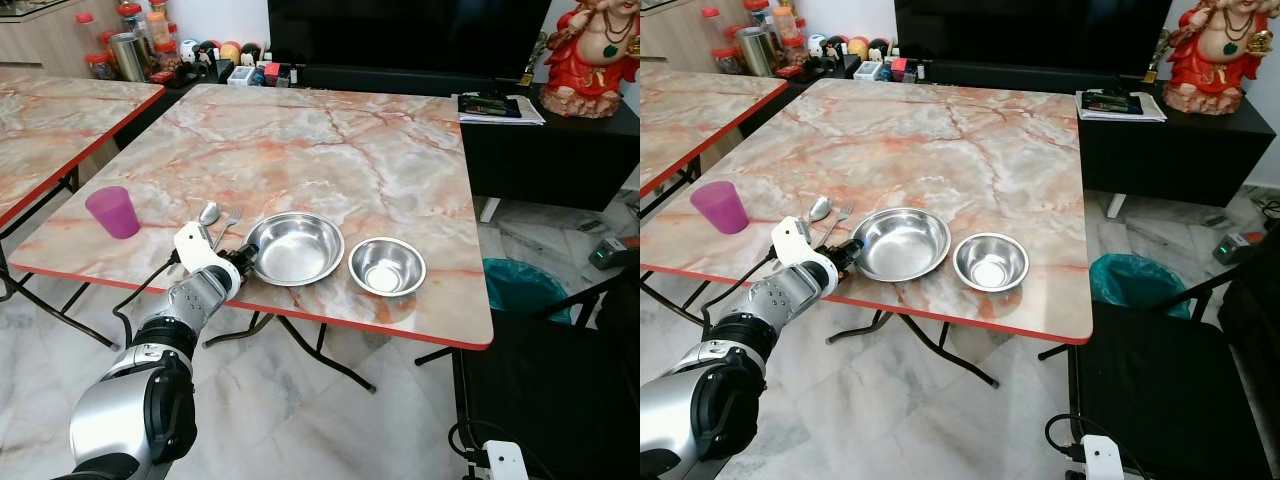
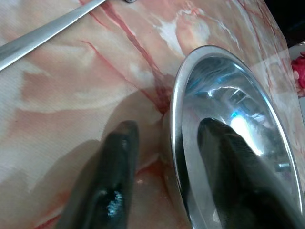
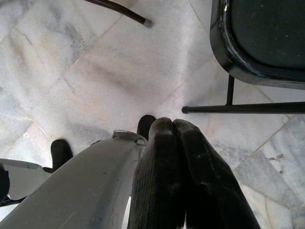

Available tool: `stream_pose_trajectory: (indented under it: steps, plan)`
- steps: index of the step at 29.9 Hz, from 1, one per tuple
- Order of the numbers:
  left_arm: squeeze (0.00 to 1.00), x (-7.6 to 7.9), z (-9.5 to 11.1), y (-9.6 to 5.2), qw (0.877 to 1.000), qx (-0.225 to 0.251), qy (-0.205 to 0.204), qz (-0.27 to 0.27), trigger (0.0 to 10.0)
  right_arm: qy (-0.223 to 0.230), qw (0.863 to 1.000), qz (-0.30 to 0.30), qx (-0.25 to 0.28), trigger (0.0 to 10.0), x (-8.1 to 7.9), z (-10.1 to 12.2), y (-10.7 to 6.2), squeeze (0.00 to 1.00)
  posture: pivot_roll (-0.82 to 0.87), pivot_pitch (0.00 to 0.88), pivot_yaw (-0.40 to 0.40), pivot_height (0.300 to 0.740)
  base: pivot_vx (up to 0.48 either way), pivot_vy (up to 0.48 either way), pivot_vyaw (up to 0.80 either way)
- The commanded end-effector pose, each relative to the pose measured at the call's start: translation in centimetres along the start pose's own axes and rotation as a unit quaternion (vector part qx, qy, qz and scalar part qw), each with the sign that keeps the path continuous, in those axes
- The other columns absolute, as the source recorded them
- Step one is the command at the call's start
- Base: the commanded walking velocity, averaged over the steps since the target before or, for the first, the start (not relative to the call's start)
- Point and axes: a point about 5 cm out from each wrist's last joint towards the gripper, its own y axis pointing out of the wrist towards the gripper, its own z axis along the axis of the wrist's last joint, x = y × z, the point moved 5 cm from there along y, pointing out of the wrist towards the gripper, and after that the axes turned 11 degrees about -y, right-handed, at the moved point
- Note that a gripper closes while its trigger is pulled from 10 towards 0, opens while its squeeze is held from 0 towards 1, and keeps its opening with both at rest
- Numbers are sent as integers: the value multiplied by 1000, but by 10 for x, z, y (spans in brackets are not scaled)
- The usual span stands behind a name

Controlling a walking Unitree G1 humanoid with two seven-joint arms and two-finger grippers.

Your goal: Setting the table

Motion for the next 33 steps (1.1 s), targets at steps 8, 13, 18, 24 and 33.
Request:
stream_pose_trajectory:
  steps: [8, 13, 18, 24, 33]
  plan:
    - [0, 7, -6, 2, 1000, -16, -1, -9, 0, 5, 1000, -5, 2, 10000, 3, 1, -1, 0, -33, 27, 3, 740, 0, 0, 0]
    - [0, 6, -10, 2, 1000, -23, -5, -13, 157, 4, 1000, -6, 1, 10000, 4, 1, -1, 0, -33, 26, 2, 740, 0, 0, 0]
    - [0, 5, -9, 2, 1000, -22, -7, -11, 0, 4, 1000, -5, 2, 10000, 4, 1, -1, 0, -31, 27, 2, 740, 0, 0, 0]
    - [0, 2, -5, 2, 1000, -10, -6, -1, 0, 4, 1000, -5, 1, 10000, 3, 1, -1, 0, -31, 26, 1, 740, 0, 0, 0]
    - [0, 14, 48, -12, 986, 151, -1, -69, 0, 2, 1000, -3, 1, 10000, 3, 0, -1, 0, -21, 19, -8, 740, 0, 0, 0]
